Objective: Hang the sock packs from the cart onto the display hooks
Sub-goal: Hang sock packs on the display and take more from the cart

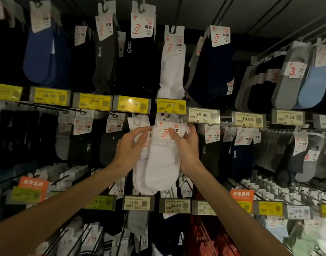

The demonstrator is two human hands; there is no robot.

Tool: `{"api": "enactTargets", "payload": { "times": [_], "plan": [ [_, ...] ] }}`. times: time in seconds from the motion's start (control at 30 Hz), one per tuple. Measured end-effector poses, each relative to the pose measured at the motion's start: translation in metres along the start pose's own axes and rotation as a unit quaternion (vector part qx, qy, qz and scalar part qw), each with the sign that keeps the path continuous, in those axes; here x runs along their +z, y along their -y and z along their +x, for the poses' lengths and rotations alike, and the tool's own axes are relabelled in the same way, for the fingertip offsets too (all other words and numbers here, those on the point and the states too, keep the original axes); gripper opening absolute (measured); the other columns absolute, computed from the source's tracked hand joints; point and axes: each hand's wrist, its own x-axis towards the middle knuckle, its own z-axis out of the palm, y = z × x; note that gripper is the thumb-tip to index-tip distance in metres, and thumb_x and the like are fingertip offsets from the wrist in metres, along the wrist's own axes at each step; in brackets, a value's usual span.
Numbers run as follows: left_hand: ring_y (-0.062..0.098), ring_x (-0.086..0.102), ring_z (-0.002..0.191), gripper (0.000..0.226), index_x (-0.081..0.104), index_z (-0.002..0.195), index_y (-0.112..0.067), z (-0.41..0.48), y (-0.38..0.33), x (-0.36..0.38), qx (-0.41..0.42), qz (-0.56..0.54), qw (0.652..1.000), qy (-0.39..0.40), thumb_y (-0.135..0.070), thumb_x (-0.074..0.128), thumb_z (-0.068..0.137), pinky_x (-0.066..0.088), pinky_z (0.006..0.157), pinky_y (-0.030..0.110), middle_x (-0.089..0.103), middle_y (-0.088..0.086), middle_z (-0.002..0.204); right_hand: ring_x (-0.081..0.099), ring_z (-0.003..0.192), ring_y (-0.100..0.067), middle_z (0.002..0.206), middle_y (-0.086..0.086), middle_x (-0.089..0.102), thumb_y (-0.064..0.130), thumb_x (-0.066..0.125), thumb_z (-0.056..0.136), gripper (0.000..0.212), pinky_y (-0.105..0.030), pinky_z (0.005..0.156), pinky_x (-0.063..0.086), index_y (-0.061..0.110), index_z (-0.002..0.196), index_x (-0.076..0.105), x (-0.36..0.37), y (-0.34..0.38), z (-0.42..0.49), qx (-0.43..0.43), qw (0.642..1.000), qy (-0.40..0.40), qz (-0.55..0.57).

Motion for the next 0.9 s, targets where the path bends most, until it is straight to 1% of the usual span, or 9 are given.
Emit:
{"api": "enactTargets", "payload": {
  "times": [0.13,0.17,0.27,0.4,0.53,0.63,0.7,0.8,0.9],
  "plan": [
    [0.000,0.065,0.085,0.023,0.066,0.118,-0.028,0.000,0.008,-0.009,0.014,0.081,0.997,0.003,-0.021,0.052,0.101,0.048,0.068,0.008,0.070,-0.007,0.105,0.069,0.100,-0.016,0.110,0.001,0.070,0.007,0.068,0.089,0.052,-0.039,0.091,0.056,0.017,0.135,0.045,0.001,-0.006,0.017,0.011,0.999,-0.011,-0.028],
    [0.002,0.065,0.084,0.023,0.066,0.117,-0.031,0.001,0.012,-0.013,0.007,0.087,0.996,0.004,-0.021,0.053,0.101,0.048,0.067,0.007,0.069,-0.007,0.105,0.069,0.100,-0.016,0.107,0.002,0.070,0.009,0.069,0.089,0.052,-0.038,0.092,0.055,0.017,0.135,0.044,0.000,-0.009,0.021,0.023,0.999,-0.021,-0.033],
    [0.003,0.063,0.100,0.025,0.065,0.121,-0.029,0.001,0.018,-0.024,-0.026,0.055,0.998,0.005,-0.019,0.053,0.101,0.049,0.079,0.007,0.066,-0.006,0.116,0.067,0.101,-0.019,0.104,0.003,0.069,0.016,0.070,0.089,0.047,-0.040,0.094,0.053,0.014,0.131,0.049,-0.001,-0.022,0.030,0.079,0.995,-0.044,-0.040],
    [0.011,0.062,0.114,0.036,0.058,0.132,-0.032,-0.001,0.020,-0.036,-0.069,-0.012,0.997,0.016,-0.017,0.055,0.100,0.055,0.095,0.036,0.062,-0.008,0.125,0.064,0.101,-0.019,0.112,-0.003,0.068,0.025,0.065,0.093,0.025,-0.023,0.072,0.052,0.014,0.114,0.057,0.002,-0.040,0.041,0.120,0.990,-0.035,-0.058],
    [0.005,0.061,0.116,0.055,0.043,0.141,-0.048,-0.007,0.010,-0.034,-0.093,-0.079,0.992,0.040,-0.014,0.054,0.099,0.056,0.094,0.036,0.053,-0.009,0.140,0.063,0.109,-0.024,0.119,-0.003,0.068,0.043,0.068,0.087,0.048,-0.040,0.098,0.050,0.012,0.123,0.060,0.007,-0.058,0.060,0.149,0.980,-0.053,-0.119],
    [0.010,0.054,0.127,0.075,0.022,0.146,-0.059,-0.010,0.003,-0.029,-0.084,-0.111,0.989,0.059,-0.013,0.056,0.098,0.054,0.096,0.039,0.045,-0.013,0.149,0.061,0.109,-0.027,0.119,-0.006,0.066,0.050,0.069,0.084,0.056,-0.042,0.099,0.049,0.011,0.122,0.059,0.006,-0.066,0.072,0.155,0.973,-0.071,-0.158],
    [0.011,0.060,0.121,0.085,0.011,0.142,-0.063,-0.013,-0.002,-0.025,-0.086,-0.132,0.985,0.069,-0.009,0.057,0.097,0.058,0.086,0.033,0.050,-0.015,0.142,0.058,0.114,-0.029,0.127,-0.010,0.061,0.052,0.068,0.084,0.067,-0.041,0.099,0.049,0.007,0.130,0.051,0.005,-0.064,0.078,0.147,0.969,-0.080,-0.181],
    [0.010,0.069,0.105,0.090,0.002,0.149,-0.052,-0.013,-0.006,-0.019,-0.125,-0.149,0.978,0.069,-0.010,0.060,0.095,0.059,0.071,0.023,0.063,-0.005,0.129,0.046,0.131,-0.033,0.147,-0.013,0.043,0.051,0.063,0.089,0.087,-0.043,0.106,0.042,0.005,0.150,0.021,0.001,-0.058,0.076,0.154,0.960,-0.048,-0.228],
    [0.011,0.071,0.098,0.075,0.020,0.150,-0.038,-0.012,-0.012,-0.014,-0.154,-0.153,0.974,0.061,-0.014,0.062,0.094,0.060,0.071,0.025,0.068,0.001,0.122,0.041,0.135,-0.031,0.152,-0.012,0.034,0.044,0.054,0.097,0.072,-0.036,0.103,0.040,0.009,0.148,0.016,-0.007,-0.052,0.051,0.092,0.955,-0.024,-0.281]
  ]
}}
